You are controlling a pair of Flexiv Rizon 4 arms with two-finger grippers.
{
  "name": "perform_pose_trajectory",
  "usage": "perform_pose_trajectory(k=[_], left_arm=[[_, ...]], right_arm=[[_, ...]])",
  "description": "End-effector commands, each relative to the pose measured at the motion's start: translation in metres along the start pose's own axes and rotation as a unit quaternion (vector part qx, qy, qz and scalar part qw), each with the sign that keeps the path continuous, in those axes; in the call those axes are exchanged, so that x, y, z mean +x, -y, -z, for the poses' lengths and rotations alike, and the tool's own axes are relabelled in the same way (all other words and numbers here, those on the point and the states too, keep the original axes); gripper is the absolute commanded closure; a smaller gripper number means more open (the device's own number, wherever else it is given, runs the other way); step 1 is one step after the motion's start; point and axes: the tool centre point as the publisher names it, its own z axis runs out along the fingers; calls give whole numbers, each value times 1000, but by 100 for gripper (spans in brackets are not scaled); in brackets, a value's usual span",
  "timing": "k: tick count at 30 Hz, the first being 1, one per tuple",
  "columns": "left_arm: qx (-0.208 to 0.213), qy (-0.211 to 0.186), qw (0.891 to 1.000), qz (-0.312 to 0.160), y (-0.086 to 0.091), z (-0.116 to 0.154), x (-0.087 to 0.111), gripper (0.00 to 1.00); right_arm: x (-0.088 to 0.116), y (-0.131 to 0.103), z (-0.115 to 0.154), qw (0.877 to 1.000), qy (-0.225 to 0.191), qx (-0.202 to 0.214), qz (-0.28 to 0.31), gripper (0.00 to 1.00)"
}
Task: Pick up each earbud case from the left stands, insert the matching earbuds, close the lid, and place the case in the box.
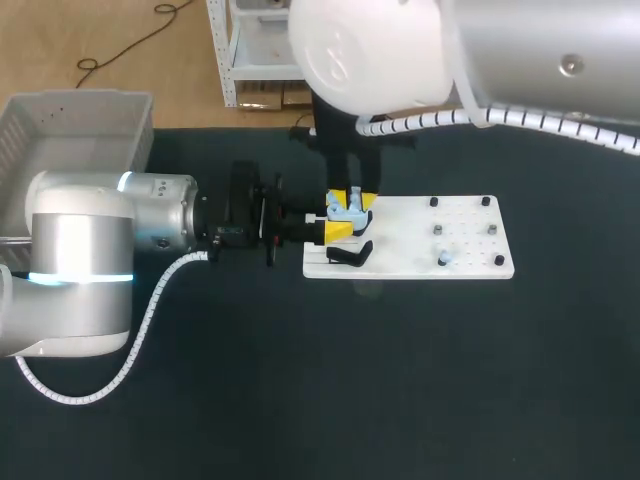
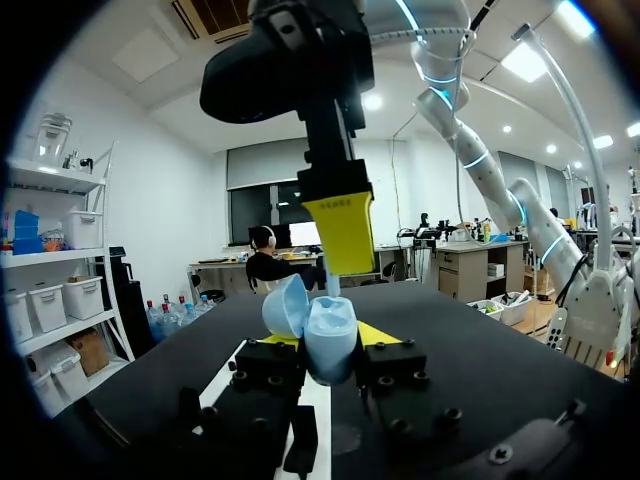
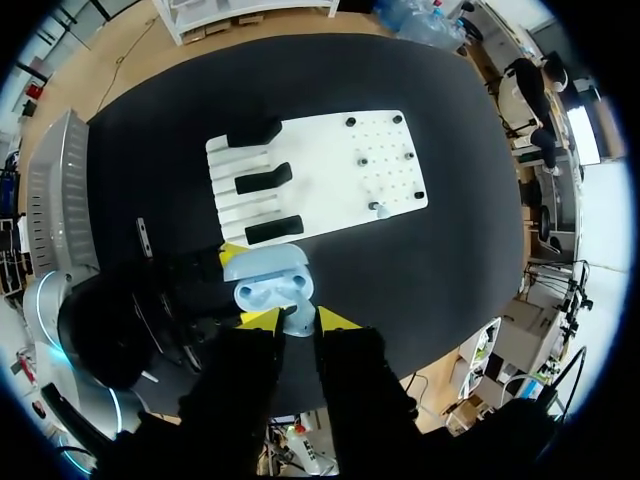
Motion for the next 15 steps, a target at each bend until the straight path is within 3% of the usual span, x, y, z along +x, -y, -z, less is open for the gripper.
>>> perform_pose_trajectory(k=[1, 15], left_arm=[[-2, 1, 1000, -1, 1, 0, 1, 100], [-2, 1, 1000, -1, 1, 0, 1, 100]], right_arm=[[-2, -2, 0, 1000, -3, 2, 0, 100], [-6, -2, -4, 1000, -14, 7, -5, 100]])
